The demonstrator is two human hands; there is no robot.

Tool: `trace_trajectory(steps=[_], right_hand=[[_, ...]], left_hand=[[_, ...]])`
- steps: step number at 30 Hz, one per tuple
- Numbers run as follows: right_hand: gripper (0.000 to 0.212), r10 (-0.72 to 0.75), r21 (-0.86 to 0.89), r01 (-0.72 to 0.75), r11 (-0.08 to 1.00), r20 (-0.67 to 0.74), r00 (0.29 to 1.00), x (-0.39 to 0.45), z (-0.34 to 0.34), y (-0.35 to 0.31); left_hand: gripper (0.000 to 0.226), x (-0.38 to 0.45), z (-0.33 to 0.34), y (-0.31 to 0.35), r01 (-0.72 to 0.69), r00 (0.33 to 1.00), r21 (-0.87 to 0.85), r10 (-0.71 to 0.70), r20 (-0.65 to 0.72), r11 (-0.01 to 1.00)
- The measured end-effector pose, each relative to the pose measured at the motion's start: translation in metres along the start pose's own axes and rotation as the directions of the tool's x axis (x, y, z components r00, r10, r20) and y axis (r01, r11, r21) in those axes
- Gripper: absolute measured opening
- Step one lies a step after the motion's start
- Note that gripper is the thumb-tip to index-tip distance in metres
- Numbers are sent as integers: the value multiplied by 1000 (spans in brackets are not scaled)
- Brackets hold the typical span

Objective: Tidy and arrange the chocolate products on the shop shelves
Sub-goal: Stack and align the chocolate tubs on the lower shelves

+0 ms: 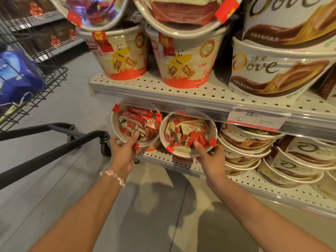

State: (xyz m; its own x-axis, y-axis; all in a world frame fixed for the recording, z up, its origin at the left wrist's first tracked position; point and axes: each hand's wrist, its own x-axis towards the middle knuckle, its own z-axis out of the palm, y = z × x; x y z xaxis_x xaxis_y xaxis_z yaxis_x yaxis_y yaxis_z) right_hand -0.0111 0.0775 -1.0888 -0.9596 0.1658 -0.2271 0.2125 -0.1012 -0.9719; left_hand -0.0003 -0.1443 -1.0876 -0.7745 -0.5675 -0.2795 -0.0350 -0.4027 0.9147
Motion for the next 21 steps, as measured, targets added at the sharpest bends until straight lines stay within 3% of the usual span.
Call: trace_trajectory(steps=[5, 10, 16, 21], right_hand=[[51, -100, -13, 102, 995, 108, 989, -3, -3, -4], [20, -21, 112, 18, 993, 27, 999, 9, 3, -22], [30, 97, 243, -85, 966, -38, 995, 16, 19, -37], [26, 102, 231, -79, 970, -90, 991, 21, 27, -42]], left_hand=[[45, 2, 1, 19, -83, 996, 103, 85, -11, 991], [45, 2, 11, 33, -39, 999, 104, 40, -5, 994], [42, 9, 26, 43, -63, 997, 124, 67, -29, 990], [32, 17, 25, 42, -75, 997, 149, 76, -6, 986]])
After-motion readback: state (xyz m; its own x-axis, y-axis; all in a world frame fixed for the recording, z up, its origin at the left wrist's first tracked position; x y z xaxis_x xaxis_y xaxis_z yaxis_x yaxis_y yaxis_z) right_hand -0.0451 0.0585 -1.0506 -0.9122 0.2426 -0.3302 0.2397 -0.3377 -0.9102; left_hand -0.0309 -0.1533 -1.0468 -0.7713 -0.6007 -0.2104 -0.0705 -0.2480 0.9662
